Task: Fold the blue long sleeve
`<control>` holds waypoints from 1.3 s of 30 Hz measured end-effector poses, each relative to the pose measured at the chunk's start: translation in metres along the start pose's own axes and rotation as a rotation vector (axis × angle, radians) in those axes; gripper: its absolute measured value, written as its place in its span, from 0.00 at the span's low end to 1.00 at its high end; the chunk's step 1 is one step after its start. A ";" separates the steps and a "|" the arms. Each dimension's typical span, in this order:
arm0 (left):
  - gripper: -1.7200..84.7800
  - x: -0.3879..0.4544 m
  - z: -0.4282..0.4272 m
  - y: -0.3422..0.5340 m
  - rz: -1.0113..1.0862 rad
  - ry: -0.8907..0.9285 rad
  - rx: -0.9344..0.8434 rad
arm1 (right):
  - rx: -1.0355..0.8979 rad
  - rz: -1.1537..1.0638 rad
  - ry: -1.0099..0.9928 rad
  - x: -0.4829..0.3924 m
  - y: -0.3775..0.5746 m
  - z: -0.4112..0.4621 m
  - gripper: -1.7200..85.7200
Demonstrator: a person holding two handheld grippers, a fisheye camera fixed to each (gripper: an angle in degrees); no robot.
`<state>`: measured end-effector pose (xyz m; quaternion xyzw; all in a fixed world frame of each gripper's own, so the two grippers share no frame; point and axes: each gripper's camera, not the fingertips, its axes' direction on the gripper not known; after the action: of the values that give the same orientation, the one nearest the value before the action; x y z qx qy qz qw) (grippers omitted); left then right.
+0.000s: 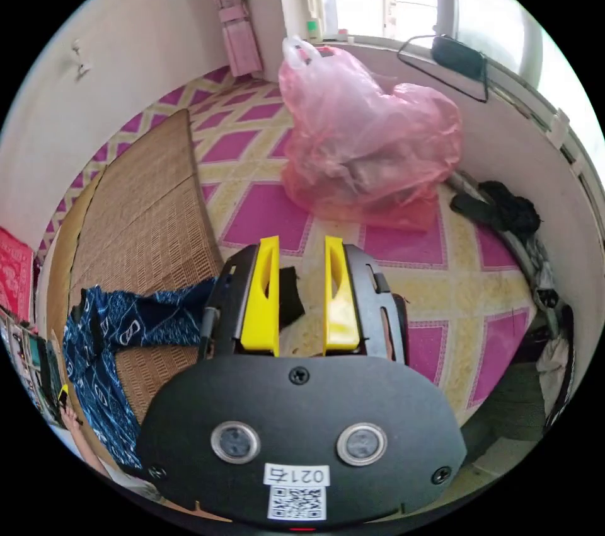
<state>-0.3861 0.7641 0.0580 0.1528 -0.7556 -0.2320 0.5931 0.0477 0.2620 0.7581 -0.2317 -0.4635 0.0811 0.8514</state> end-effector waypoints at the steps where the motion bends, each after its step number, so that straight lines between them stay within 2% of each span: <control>1: 0.02 0.011 0.003 -0.007 0.023 -0.003 -0.001 | 0.033 -0.025 0.006 -0.010 -0.003 -0.009 0.13; 3: 0.02 0.031 0.012 -0.020 0.064 -0.005 -0.012 | 0.074 -0.136 -0.009 -0.042 -0.008 -0.020 0.11; 8: 0.04 0.095 0.056 -0.055 0.197 0.015 -0.072 | -0.035 -0.662 -0.192 -0.194 0.016 -0.011 0.09; 11: 0.04 0.135 0.076 -0.068 0.277 0.016 -0.098 | -0.184 -0.886 -0.095 -0.250 0.039 0.020 0.11; 14: 0.05 0.163 0.086 -0.071 0.324 0.007 -0.117 | -0.310 -1.019 -0.082 -0.273 0.050 0.045 0.10; 15: 0.05 0.171 0.090 -0.071 0.332 -0.004 -0.125 | -0.318 -1.024 -0.059 -0.276 0.050 0.049 0.10; 17: 0.05 0.179 0.096 -0.071 0.340 -0.018 -0.148 | -0.327 -0.979 0.047 -0.280 0.042 0.061 0.02; 21: 0.05 0.196 0.105 -0.077 0.342 -0.044 -0.166 | -0.330 -0.762 0.102 -0.274 0.017 0.068 0.02; 23: 0.06 0.205 0.110 -0.081 0.355 -0.078 -0.161 | -0.425 -0.703 0.250 -0.269 0.015 0.087 0.05; 24: 0.06 0.212 0.116 -0.086 0.375 -0.106 -0.161 | -0.438 -0.691 0.254 -0.267 0.015 0.087 0.06; 28: 0.10 0.243 0.159 -0.107 0.482 -0.192 -0.204 | -0.229 -0.582 0.114 -0.254 0.020 0.036 0.10; 32: 0.11 0.272 0.202 -0.119 0.576 -0.236 -0.185 | -0.038 -0.708 0.027 -0.282 0.066 -0.030 0.09; 36: 0.11 0.296 0.235 -0.116 0.698 -0.297 -0.137 | -0.016 -0.809 -0.078 -0.299 0.109 -0.065 0.09; 39: 0.09 0.300 0.255 -0.106 0.778 -0.328 -0.165 | -0.018 -0.869 -0.124 -0.303 0.138 -0.082 0.09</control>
<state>-0.7125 0.5656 0.2013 -0.2307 -0.8201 -0.0720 0.5186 -0.0429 0.2500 0.4274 -0.0173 -0.5686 -0.2750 0.7751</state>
